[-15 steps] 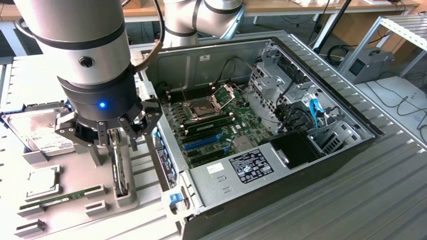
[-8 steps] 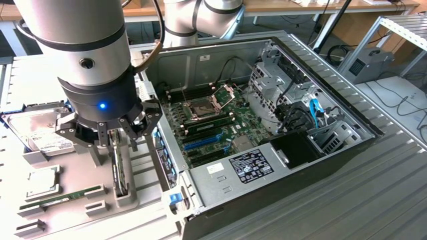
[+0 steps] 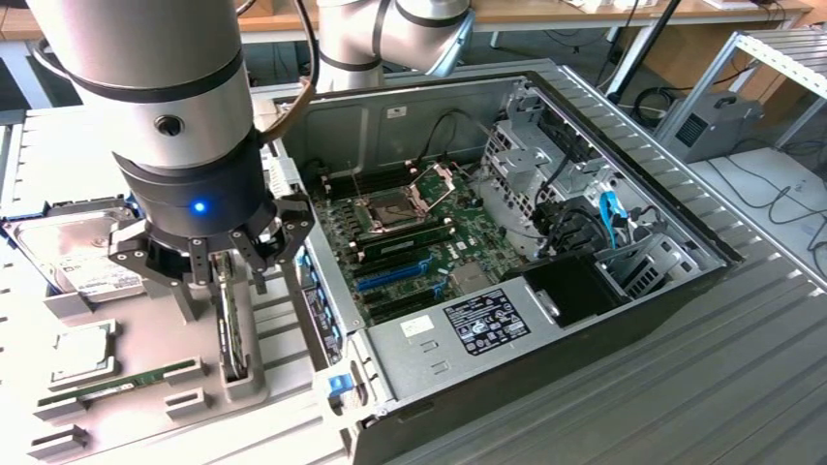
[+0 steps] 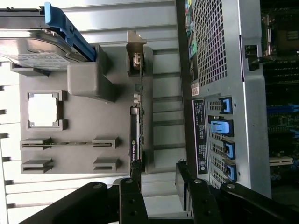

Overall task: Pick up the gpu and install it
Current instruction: 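Pick up the gpu and move the gpu toward the slot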

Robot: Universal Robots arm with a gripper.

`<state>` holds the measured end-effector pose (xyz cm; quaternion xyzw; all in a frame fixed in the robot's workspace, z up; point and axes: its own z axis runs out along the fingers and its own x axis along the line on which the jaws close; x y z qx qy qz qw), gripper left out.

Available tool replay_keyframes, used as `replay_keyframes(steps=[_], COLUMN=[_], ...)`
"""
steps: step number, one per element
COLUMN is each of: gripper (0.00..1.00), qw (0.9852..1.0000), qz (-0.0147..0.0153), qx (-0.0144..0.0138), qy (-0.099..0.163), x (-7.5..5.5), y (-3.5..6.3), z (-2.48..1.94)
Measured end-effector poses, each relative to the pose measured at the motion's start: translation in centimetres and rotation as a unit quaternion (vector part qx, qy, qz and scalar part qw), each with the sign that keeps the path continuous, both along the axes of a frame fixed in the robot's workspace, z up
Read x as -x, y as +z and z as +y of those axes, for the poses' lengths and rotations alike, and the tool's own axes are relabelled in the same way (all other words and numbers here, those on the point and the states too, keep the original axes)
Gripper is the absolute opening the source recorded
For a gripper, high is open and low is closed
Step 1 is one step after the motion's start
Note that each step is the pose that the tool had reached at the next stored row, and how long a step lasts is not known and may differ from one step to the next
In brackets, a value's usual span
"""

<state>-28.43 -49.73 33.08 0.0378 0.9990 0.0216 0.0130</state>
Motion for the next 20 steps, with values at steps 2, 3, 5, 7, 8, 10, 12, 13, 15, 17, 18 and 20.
replay_keyframes(steps=[2,3,5,7,8,10,12,13,15,17,18,20], gripper=[0.42,0.42,0.42,0.42,0.42,0.42,0.42,0.42,0.42,0.42,0.42,0.42], qw=[1.0000,1.0000,1.0000,1.0000,1.0000,1.0000,1.0000,1.0000,1.0000,1.0000,1.0000,1.0000], qz=[0.0000,0.0000,0.0000,0.0000,0.0000,0.0000,0.0000,0.0000,0.0000,0.0000,0.0000,0.0000], qx=[0.0000,0.0000,0.0000,0.0000,0.0000,0.0000,0.0000,0.0000,0.0000,0.0000,0.0000,0.0000], qy=[0.000,0.000,0.000,0.000,0.000,0.000,0.000,0.000,0.000,0.000,0.000,0.000], x=[0.00,0.00,0.00,0.00,0.00,0.00,0.00,0.00,0.00,0.00,0.00,0.00], y=[-0.04,-0.06,-0.11,-0.15,-0.17,-0.21,-0.25,-0.27,-0.31,-0.35,-0.37,-0.42], z=[0.00,0.00,0.00,0.00,0.00,0.00,0.00,0.00,0.00,0.00,0.00,0.00])
